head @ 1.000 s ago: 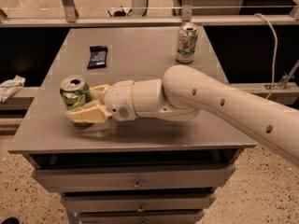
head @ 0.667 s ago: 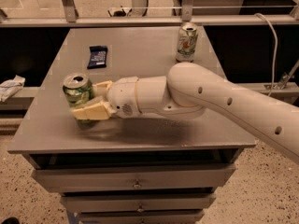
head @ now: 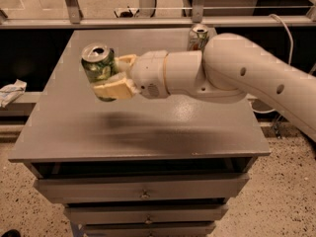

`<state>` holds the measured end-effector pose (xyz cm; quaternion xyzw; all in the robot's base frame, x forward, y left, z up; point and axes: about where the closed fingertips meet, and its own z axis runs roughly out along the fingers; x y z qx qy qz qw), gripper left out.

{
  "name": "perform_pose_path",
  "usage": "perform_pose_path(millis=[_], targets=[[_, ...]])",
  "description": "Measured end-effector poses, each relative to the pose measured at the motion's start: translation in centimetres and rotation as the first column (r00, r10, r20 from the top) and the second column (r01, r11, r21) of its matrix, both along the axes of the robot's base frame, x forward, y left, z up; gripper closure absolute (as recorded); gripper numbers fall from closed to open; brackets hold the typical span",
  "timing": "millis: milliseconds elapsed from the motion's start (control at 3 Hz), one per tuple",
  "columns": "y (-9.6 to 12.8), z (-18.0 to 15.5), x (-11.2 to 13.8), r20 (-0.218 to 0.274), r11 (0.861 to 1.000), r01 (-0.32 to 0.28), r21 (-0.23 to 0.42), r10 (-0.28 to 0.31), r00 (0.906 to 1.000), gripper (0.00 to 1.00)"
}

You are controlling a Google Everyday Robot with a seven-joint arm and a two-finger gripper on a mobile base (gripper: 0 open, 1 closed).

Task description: Pick green can

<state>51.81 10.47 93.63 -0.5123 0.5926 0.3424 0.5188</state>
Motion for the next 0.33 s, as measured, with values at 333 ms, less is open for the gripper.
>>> perform_pose_path(millis=[333], targets=[[-0.55, 1.27, 0.36, 0.025, 1.000, 0.013, -0.001, -0.013, 0.9996, 1.00]])
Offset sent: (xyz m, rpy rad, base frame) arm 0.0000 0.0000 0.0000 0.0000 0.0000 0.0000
